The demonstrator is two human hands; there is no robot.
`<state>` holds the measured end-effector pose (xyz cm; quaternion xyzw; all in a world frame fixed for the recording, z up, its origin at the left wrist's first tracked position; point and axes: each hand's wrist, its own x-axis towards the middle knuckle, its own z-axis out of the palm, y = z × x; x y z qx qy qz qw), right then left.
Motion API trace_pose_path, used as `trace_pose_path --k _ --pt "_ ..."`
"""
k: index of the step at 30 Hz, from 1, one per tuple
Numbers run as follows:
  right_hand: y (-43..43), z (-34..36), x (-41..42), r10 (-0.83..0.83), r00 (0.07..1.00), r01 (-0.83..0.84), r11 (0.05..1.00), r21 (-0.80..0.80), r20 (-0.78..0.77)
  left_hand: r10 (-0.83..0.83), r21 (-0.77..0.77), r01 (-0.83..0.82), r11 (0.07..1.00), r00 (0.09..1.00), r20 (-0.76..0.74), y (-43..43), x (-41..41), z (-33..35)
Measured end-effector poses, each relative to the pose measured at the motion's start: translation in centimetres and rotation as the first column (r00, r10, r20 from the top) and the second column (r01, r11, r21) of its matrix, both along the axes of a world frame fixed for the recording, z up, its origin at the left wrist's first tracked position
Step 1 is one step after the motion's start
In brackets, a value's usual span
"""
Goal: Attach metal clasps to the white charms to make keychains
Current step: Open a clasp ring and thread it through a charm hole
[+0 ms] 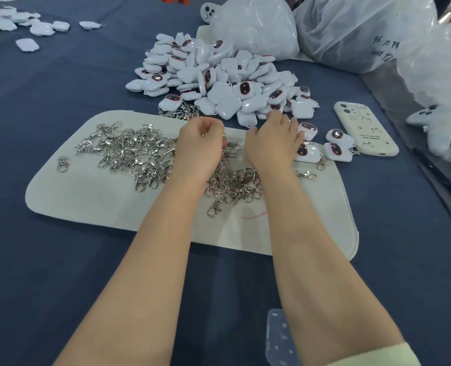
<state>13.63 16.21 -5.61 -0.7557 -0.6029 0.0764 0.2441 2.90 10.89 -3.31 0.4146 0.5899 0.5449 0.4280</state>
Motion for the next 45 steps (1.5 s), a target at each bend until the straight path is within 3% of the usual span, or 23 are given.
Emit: trace_pose_path --k 5,13,18,25,27,29,32,34,37,38,39,41,43,45 --pt "0.7 -0.7 -0.2 0.004 0.997 0.006 0.993 -0.121 0.080 0.006 0.007 -0.006 1.000 1.000 0.002 0.0 0.0 0.0" --pt "0.3 -0.8 0.3 -0.006 1.000 0.007 0.998 0.056 -0.026 0.086 0.021 -0.090 0.996 0.989 0.121 0.2 -0.2 0.2" --pt "0.5 -0.5 -0.1 -0.012 0.998 0.019 0.993 -0.119 0.060 0.105 0.016 -0.109 0.994 0.980 0.171 0.4 -0.5 0.1" --pt "0.0 0.3 0.3 -0.058 0.997 0.062 0.995 0.074 -0.056 0.014 0.007 -0.015 1.000 0.990 0.142 0.3 0.0 0.0" --pt "-0.2 0.8 0.9 -0.040 0.981 0.071 0.985 0.154 -0.191 -0.027 -0.001 0.027 1.000 0.992 0.127 0.1 0.2 0.2" --pt "-0.8 1.3 1.4 0.030 0.876 0.079 0.976 0.203 -0.482 -0.054 -0.006 0.055 0.998 0.993 0.104 -0.1 0.3 0.4" --pt "-2.4 1.9 1.6 0.135 0.533 0.024 0.984 0.175 -0.835 -0.098 -0.019 0.100 0.995 0.992 0.084 -0.3 0.5 0.5" --pt "-3.0 1.8 1.4 0.194 0.389 -0.087 0.981 0.174 -0.900 -0.151 -0.034 0.152 0.988 0.988 0.044 -0.3 0.5 0.5" --pt "-3.9 1.7 0.5 0.248 0.254 -0.197 0.960 0.201 -0.935 -0.164 -0.045 0.163 0.986 0.986 -0.011 -0.4 0.6 0.6" --pt "-4.1 1.7 0.3 0.243 0.259 -0.207 0.959 0.192 -0.935 -0.132 -0.039 0.131 0.991 0.991 -0.024 -0.3 0.5 0.6" --pt "-4.2 1.9 0.0 0.241 0.329 -0.220 0.960 0.174 -0.913 -0.093 -0.029 0.091 0.995 0.995 -0.043 -0.3 0.5 0.5" --pt "-4.3 2.1 -0.3 0.270 0.571 -0.296 0.949 0.112 -0.775 -0.005 -0.001 0.004 1.000 0.999 -0.039 -0.1 0.1 0.4" --pt "-4.3 2.3 -0.4 0.295 0.717 -0.363 0.932 0.022 -0.631 0.068 -0.001 -0.068 0.998 0.995 0.079 0.2 -0.4 0.4" --pt "-4.2 2.6 0.0 0.292 0.807 -0.363 0.931 -0.041 -0.513 0.156 -0.005 -0.160 0.987 0.955 0.253 0.3 -1.1 0.7"
